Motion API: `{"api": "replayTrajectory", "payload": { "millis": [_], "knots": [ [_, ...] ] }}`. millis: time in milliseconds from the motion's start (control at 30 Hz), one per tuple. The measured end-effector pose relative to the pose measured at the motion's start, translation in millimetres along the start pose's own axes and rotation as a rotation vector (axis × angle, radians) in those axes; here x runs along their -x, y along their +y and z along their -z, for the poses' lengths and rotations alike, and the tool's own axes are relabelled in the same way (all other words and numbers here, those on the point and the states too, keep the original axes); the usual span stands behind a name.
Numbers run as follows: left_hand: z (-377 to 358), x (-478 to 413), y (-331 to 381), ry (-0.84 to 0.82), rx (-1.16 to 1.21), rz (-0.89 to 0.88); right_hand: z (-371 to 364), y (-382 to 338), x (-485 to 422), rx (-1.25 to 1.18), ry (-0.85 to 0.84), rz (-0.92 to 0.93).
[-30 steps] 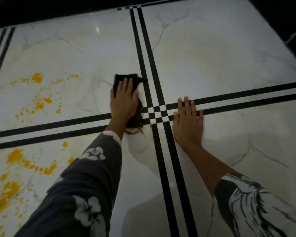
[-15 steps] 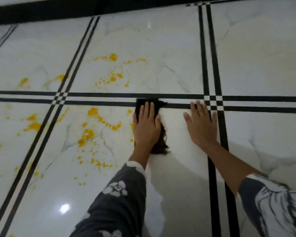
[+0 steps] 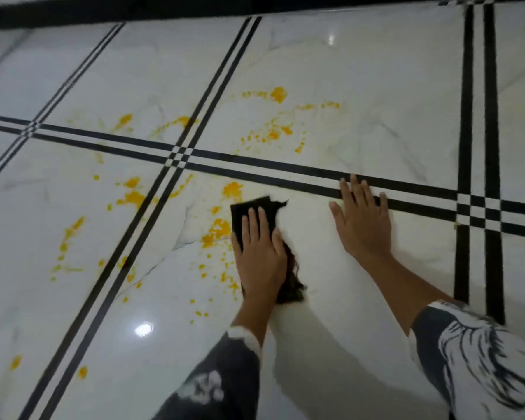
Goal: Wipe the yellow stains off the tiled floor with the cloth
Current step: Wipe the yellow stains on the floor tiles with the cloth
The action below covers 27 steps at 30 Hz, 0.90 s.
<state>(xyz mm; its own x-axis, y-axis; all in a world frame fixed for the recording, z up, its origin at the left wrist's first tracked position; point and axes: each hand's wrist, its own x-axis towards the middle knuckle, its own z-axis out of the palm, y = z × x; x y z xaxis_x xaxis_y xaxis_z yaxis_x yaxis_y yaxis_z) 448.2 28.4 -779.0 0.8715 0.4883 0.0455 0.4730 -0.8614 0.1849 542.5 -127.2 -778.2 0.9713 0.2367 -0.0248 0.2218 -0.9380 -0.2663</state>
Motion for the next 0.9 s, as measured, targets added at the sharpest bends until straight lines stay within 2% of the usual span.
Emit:
{"api": "replayTrajectory", "payload": {
  "millis": [67,133,200,267,367,433,467,500,567,633,700,833,900],
  "knots": [
    [0.2,48.1,14.6,0.012,0.052,0.046,-0.2,1.6,-0.5,0.002,0.001,-0.014],
    [3.4,57.5,33.3,-0.055,0.102,-0.073,1.1,-0.7,-2.3,0.002,0.009,-0.01],
    [6.9,20.4,39.5,-0.108,0.109,-0.258,-0.3,-1.5,-5.7,0.024,0.025,0.007],
    [7.0,-25.1,22.2,-0.158,0.083,-0.299,-2.4,-0.1,-3.5,0.029,0.019,-0.003],
    [3.7,-47.6,-32.1,-0.094,0.045,-0.031,-6.3,-7.2,10.1,0.024,0.035,-0.023],
    [8.5,-12.0,-45.4,-0.01,0.037,0.114,-9.1,-15.7,25.1,0.006,0.034,-0.056],
    [11.0,14.0,-41.9,0.033,0.041,0.132,-9.7,-21.7,31.7,0.002,0.032,-0.077],
    [10.6,36.2,-32.6,0.018,0.059,0.105,-10.6,-25.9,36.4,-0.002,0.029,-0.095],
    [9.8,52.1,-16.1,-0.069,0.093,-0.059,-9.7,-33.8,40.3,-0.005,0.016,-0.116],
    [17.8,27.7,-15.4,-0.153,0.085,-0.245,-10.1,-39.1,43.5,-0.001,-0.041,-0.103],
    [22.0,-3.0,-37.4,-0.197,0.046,-0.289,-10.9,-48.8,56.3,-0.002,-0.08,-0.048],
    [22.6,15.2,-93.7,-0.085,0.062,0.066,-14.7,-75.6,85.2,0.007,-0.096,0.029],
    [26.7,59.4,-92.0,-0.01,0.062,0.131,-17.2,-92.1,85.5,-0.004,-0.09,0.049]
  ]
}}
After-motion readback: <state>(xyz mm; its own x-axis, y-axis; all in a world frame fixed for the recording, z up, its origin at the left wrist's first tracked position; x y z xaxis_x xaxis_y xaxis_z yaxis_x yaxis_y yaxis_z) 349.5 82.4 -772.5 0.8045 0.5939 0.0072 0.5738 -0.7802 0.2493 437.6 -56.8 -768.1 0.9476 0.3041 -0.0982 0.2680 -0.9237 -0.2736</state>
